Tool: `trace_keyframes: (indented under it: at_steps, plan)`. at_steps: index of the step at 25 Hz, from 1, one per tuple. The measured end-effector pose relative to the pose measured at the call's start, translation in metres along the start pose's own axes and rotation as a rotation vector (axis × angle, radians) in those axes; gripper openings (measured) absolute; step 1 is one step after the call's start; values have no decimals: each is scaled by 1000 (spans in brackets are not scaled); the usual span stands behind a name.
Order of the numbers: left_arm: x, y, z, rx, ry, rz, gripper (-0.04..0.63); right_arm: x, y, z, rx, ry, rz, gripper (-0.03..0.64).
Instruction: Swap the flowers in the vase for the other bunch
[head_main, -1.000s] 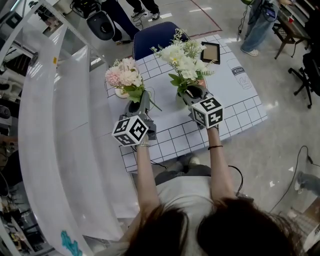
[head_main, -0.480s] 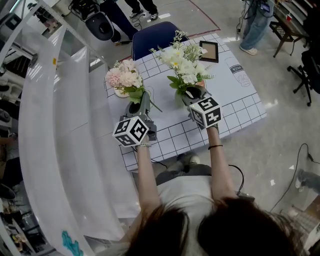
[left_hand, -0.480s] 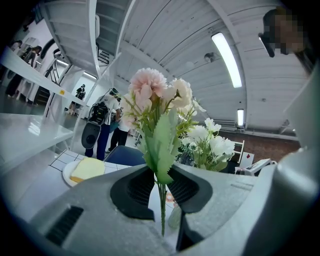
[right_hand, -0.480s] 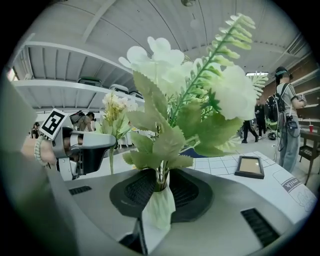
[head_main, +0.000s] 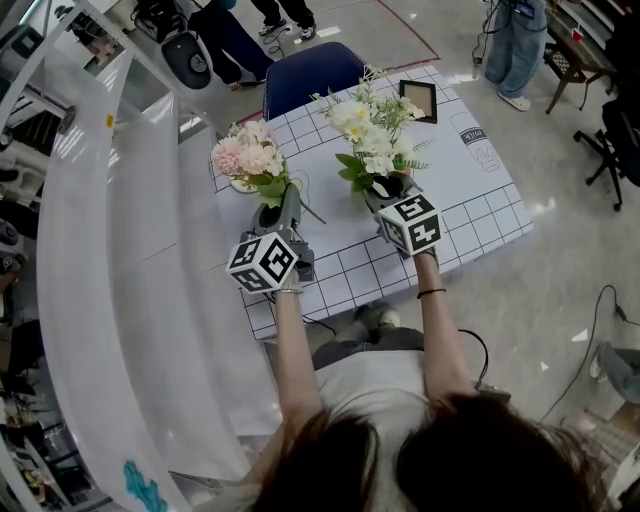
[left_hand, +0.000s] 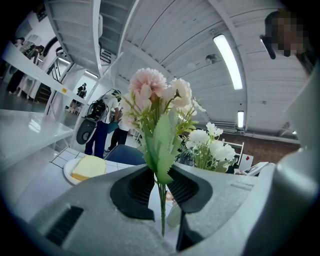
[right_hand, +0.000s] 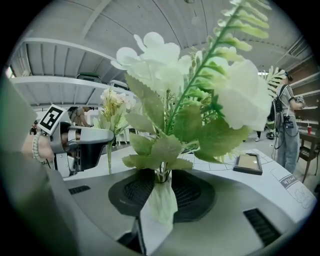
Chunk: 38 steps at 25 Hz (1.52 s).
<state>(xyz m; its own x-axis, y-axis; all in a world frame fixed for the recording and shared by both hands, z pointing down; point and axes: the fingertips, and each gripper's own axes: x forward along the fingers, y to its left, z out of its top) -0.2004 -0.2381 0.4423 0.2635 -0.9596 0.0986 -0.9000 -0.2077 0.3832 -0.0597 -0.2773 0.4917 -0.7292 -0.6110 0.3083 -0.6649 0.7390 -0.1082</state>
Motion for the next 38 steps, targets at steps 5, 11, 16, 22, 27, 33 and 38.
trace_keyframes:
  at_steps: [5,11,16,22,27,33,38]
  plan:
    - [-1,1,-1,-3,3,-2,75,-1,0,-1,-4,6,-13,80]
    - [-2,3,-2,-8,3,-1,75,-1,-1,1,19,-22,-25,98]
    - [-1,1,-5,-9,10,-9,75,-2,-4,-3,38,-28,-36,110]
    - [-1,1,-6,-12,15,-16,75,-3,-5,-3,65,-47,-41,112]
    - [-2,1,-7,-17,14,-19,75,-8,-6,-3,75,-56,-41,112]
    - [-2,-1,-10,-23,19,-26,75,-13,-6,-3,91,-70,-38,112]
    - [-3,-5,-14,-25,28,-34,75,-17,-5,-3,105,-79,-33,112]
